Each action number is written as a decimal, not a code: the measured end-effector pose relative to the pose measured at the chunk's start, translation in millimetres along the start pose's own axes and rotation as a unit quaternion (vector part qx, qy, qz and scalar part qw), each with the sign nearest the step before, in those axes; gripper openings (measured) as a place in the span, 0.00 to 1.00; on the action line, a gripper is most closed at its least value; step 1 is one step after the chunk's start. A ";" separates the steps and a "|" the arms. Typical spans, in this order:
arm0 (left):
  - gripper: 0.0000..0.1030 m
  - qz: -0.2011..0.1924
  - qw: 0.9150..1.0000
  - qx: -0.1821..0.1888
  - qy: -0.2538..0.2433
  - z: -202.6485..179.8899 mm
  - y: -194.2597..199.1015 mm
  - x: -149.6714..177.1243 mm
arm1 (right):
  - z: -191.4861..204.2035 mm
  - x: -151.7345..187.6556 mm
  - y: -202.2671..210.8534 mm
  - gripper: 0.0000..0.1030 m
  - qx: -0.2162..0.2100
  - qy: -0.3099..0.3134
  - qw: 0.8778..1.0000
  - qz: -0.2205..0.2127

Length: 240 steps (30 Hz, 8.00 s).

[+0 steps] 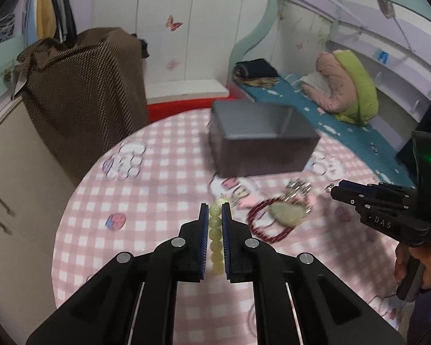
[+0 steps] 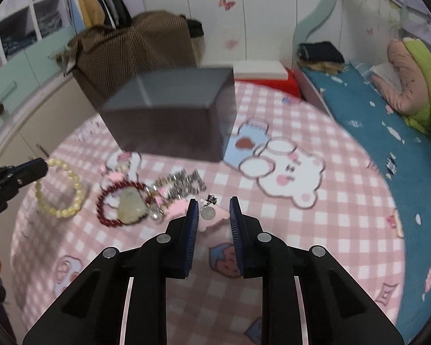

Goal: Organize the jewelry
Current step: 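Carry the cream bracelet with the left tool into the grey box and release, then grasp the dark red bead bracelet with the left tool, then grasp the jade pendant with the right tool while the left tool holds the red bracelet, then lower the red bracelet and jade pendant into the grey box with both tools and release, then grasp the pink charm with the left tool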

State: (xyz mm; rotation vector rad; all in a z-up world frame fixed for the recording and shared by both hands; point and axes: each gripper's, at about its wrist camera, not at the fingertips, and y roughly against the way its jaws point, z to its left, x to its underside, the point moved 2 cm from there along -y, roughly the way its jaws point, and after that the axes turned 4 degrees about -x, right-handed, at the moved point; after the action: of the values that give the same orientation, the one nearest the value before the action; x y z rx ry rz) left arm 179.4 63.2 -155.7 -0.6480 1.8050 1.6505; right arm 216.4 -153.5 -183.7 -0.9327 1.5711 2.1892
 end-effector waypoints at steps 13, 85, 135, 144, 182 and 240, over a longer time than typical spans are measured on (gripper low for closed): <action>0.07 -0.055 0.997 0.039 -0.031 -37.2 0.9 -99.3 | 9.7 -80.4 36.1 0.22 -0.043 -0.011 0.996 -0.082; 0.06 0.045 0.999 0.024 -0.011 -31.3 -40.8 7.4 | 10.6 24.9 0.8 0.51 0.012 -0.037 0.999 -0.008; 0.06 -0.010 0.999 0.038 0.034 37.8 14.3 1.7 | 102.8 14.2 -37.5 0.30 -0.006 0.030 0.999 0.021; 0.06 -0.048 0.996 0.080 0.009 4.9 30.9 -38.4 | 74.3 -6.4 6.6 0.29 -0.035 0.002 0.999 -0.035; 0.37 -0.003 0.999 0.034 -0.008 -11.9 -68.2 -102.9 | 30.0 -98.2 -43.7 0.29 -0.036 -0.027 0.998 -0.052; 0.80 0.048 0.999 -0.013 0.002 -2.6 -58.5 10.1 | 6.5 32.8 6.5 0.59 0.021 -0.055 0.998 -0.017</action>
State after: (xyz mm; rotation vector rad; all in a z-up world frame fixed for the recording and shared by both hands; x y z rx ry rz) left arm 213.4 54.8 -203.7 -0.5857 1.8459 1.7385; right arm 186.0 -154.3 -199.0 -0.8054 1.5334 2.1378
